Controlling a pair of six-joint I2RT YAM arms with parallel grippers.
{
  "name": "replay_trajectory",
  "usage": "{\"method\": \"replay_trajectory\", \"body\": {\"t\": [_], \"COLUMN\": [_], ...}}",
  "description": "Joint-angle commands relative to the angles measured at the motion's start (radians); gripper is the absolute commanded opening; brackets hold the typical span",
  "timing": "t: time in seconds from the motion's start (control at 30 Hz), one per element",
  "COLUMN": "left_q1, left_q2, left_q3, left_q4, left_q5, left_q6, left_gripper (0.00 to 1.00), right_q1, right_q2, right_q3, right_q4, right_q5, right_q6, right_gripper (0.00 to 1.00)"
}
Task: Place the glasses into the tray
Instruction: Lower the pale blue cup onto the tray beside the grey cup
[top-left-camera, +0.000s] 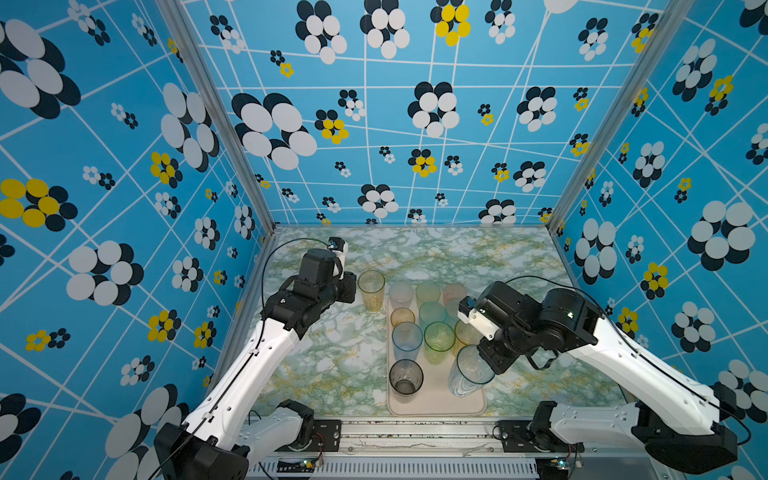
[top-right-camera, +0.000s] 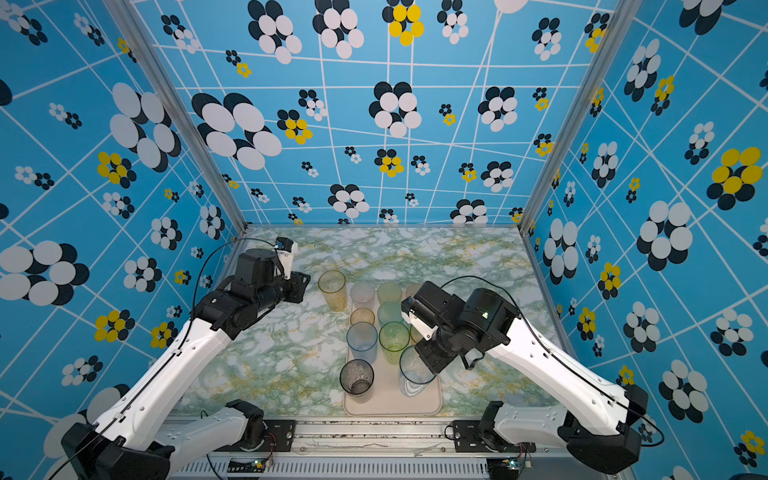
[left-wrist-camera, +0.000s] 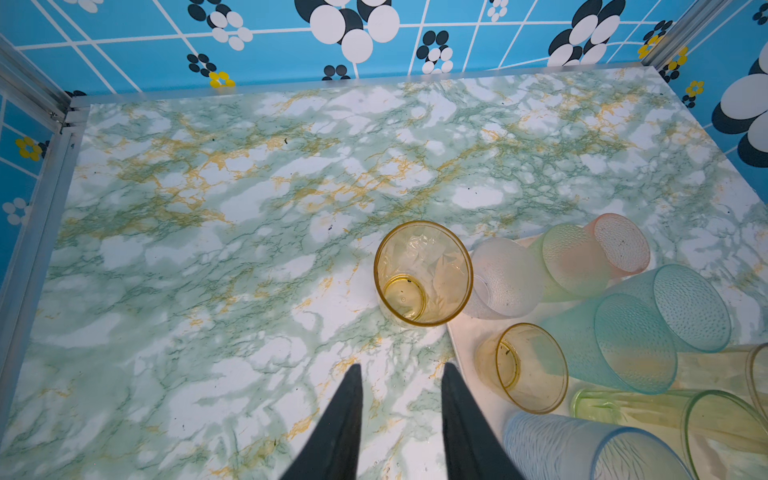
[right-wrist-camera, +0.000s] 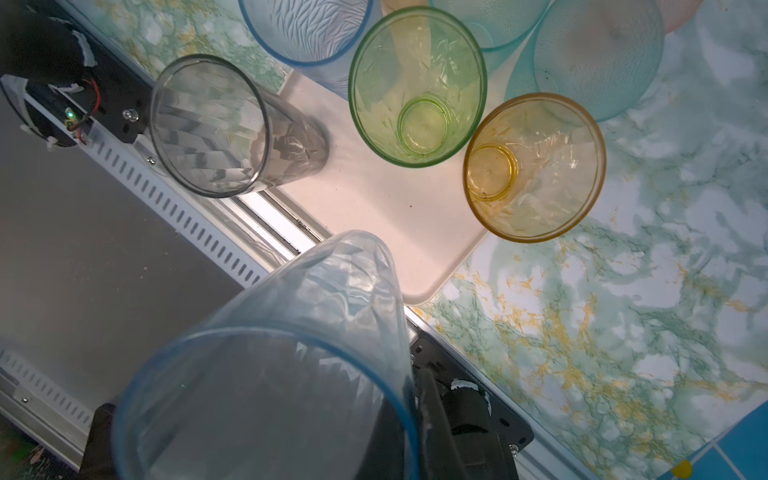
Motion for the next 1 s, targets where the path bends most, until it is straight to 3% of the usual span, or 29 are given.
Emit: {"method": "replay_trajectory", "body": {"t": [0.0, 0.2, 0.4, 0.97], "left_q1": [0.01, 0.009, 0.009, 0.008], "left_q2": [0.009, 0.015, 0.027, 0.055], "left_q3": [0.026, 0.026, 0.018, 0.025], "left_q4": [-0.007, -0.015, -0.003, -0.002], "left_q5": [0.024, 0.027, 0.028, 0.04], "left_q6": [0.007, 0.01, 0.005, 0.001], "left_gripper": [0.34, 0.34, 0.34, 0.33], "right_q1": [0.021, 0.058, 0.121, 0.13], "right_q2": [-0.005, -0.003, 0.063, 0.131], "right_q3": [-0.078, -0.194, -0.188, -0.279], "right_q4": [0.149, 0.292, 0.282, 0.368], "right_q5": [0.075, 0.085, 0.126, 0.101], "right_q6": [0.129, 0.208, 0.226, 0.262], "right_gripper": [0.0, 0.0, 0.0, 0.0]}}
